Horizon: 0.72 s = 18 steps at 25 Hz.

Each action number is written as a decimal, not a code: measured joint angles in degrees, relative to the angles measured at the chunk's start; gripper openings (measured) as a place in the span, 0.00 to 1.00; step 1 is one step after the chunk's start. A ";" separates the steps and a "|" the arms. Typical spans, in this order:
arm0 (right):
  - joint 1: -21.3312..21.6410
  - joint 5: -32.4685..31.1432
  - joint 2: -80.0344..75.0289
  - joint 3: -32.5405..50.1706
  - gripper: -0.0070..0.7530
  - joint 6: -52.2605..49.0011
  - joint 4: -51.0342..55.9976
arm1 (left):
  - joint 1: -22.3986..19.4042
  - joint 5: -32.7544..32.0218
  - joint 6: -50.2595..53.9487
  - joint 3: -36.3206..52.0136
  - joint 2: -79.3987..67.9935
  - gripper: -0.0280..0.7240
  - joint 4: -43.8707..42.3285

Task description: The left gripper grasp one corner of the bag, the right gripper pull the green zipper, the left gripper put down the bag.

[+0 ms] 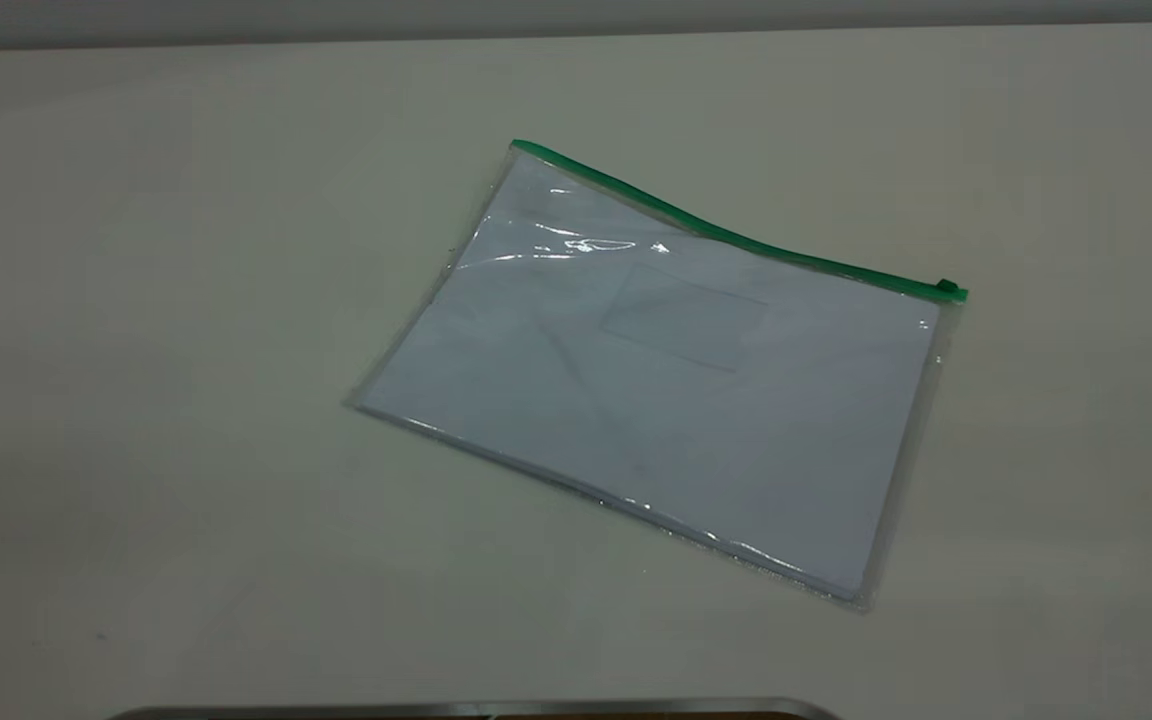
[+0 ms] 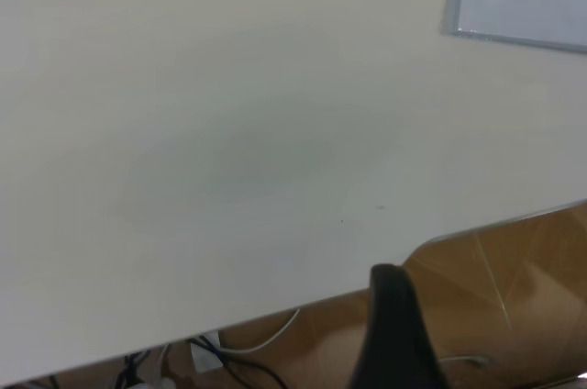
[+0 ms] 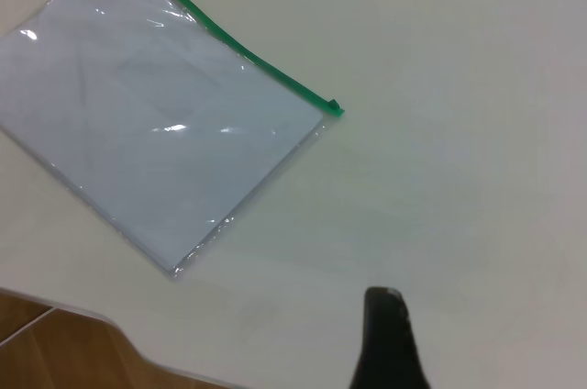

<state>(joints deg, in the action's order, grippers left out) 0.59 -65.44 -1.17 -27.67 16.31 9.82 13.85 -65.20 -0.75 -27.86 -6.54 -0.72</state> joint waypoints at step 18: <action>0.00 0.00 0.05 0.00 0.76 0.00 0.00 | -14.26 -0.01 0.75 0.00 7.61 0.82 0.20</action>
<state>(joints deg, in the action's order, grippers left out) 0.59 -65.44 -1.12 -27.67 16.31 9.82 -0.40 -65.21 0.00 -27.86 1.07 -0.51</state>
